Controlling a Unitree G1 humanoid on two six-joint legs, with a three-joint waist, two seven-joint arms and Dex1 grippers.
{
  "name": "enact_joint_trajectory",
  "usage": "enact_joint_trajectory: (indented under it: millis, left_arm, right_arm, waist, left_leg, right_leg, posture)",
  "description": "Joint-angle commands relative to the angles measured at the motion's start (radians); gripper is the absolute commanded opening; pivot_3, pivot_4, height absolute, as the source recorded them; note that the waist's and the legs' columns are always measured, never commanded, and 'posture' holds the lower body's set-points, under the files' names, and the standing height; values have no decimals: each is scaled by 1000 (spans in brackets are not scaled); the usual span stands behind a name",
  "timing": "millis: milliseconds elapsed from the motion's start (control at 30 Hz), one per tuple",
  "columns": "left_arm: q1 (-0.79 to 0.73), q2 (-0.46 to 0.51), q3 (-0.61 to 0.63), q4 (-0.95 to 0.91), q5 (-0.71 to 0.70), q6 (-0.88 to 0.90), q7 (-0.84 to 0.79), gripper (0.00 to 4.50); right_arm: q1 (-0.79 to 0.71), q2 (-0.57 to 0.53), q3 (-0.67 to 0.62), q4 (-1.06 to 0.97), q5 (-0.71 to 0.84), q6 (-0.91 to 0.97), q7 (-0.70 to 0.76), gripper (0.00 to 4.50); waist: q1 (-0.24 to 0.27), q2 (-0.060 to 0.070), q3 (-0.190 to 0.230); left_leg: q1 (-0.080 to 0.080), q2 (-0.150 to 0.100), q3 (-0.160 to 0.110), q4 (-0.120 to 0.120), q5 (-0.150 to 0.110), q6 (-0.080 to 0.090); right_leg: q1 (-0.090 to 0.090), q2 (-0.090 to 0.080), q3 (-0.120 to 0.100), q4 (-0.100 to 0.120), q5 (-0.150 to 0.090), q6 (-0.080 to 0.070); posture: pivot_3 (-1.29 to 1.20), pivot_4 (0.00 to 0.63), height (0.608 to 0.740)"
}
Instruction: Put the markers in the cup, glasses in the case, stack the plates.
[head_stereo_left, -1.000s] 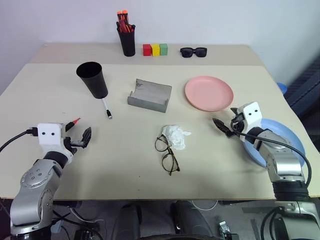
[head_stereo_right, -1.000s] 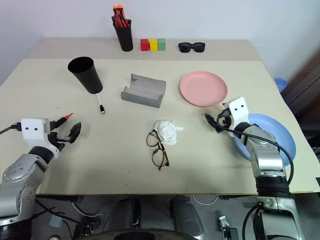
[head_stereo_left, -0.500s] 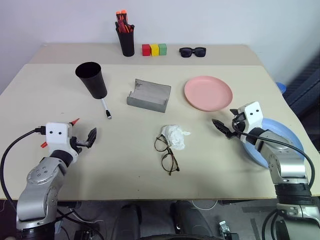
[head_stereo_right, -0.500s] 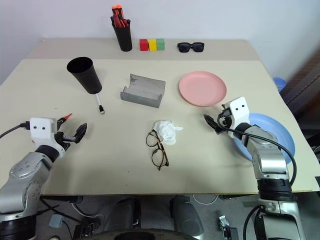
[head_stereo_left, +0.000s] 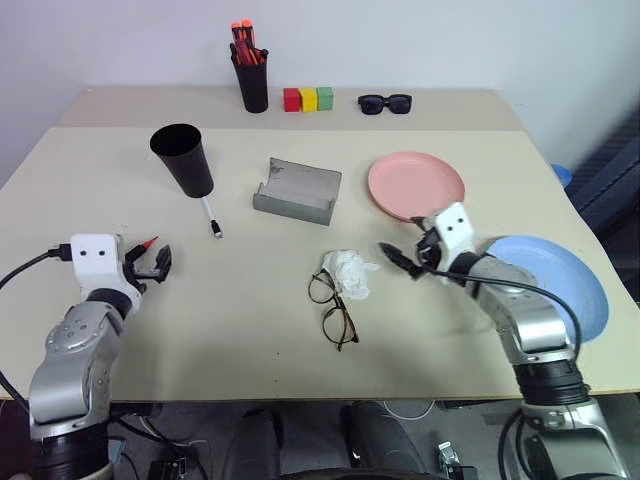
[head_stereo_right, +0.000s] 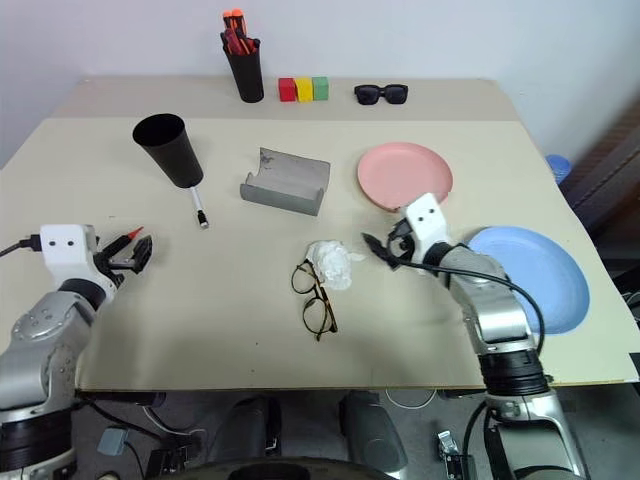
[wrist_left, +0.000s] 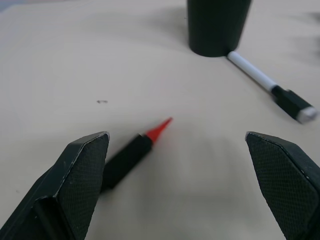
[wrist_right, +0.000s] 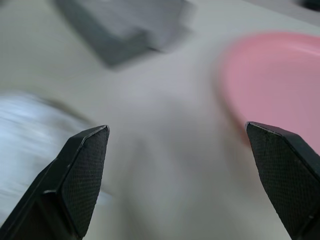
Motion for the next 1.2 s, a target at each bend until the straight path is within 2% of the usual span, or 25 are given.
enact_joint_trajectory:
  millis: [33, 167, 333, 533, 767, 867, 967, 1200]
  left_arm:
    - [-39, 40, 5, 21, 18, 26, -2, 4500]
    - [-81, 58, -8, 53, 22, 66, -8, 4500]
    - [-101, 85, -25, 74, 31, 128, -20, 4500]
    - [-150, 106, 17, 119, -15, 317, -17, 4500]
    - [-208, 129, 34, 177, -8, 446, 5, 4500]
    - [-237, 118, 66, 179, -40, 509, -6, 4500]
    - [-255, 103, 84, 171, -52, 554, -1, 3637]
    - [-266, 78, 89, 159, -41, 553, 16, 126]
  right_arm:
    - [-36, 39, 41, -81, -2, 4, -15, 4449]
    - [-59, 68, 105, -74, -41, 2, -20, 4449]
    - [-82, 104, 123, -39, -47, 2, -32, 4449]
    - [-90, 136, 142, -30, -57, -8, -34, 4449]
    - [-79, 145, 158, -24, -74, -18, -31, 4449]
    - [-70, 132, 169, -45, -51, 1, 13, 4449]
    - [-50, 99, 172, -93, 10, 6, 112, 4500]
    - [-63, 69, 183, -86, 21, -18, 188, 4500]
  waist:
    - [0, 0, 0]
    - [1, 0, 0]
    - [0, 0, 0]
    - [-1, 0, 0]
    - [-1, 0, 0]
    - [-1, 0, 0]
    - [0, 0, 0]
    - [1, 0, 0]
  left_leg:
    - [0, 0, 0, 0, 0, 0]
    - [0, 0, 0, 0, 0, 0]
    - [-1, 0, 0, 0, 0, 0]
    - [-1, 0, 0, 0, 0, 0]
    - [-1, 0, 0, 0, 0, 0]
    - [-1, 0, 0, 0, 0, 0]
    - [-1, 0, 0, 0, 0, 0]
    - [-1, 0, 0, 0, 0, 0]
  right_leg:
    - [0, 0, 0, 0, 0, 0]
    - [-1, 0, 0, 0, 0, 0]
    - [-1, 0, 0, 0, 0, 0]
    - [-2, 0, -1, 1, 0, 0]
    - [-2, 0, -1, 1, 0, 0]
    - [-2, 0, -1, 1, 0, 0]
    - [-2, 0, -1, 2, 0, 0]
    - [-2, 0, -1, 2, 0, 0]
  posture:
    - [0, 150, 740]
    - [0, 150, 740]
    - [0, 150, 740]
    - [0, 150, 740]
    - [0, 150, 740]
    - [0, 150, 740]
    - [0, 150, 740]
    - [0, 150, 740]
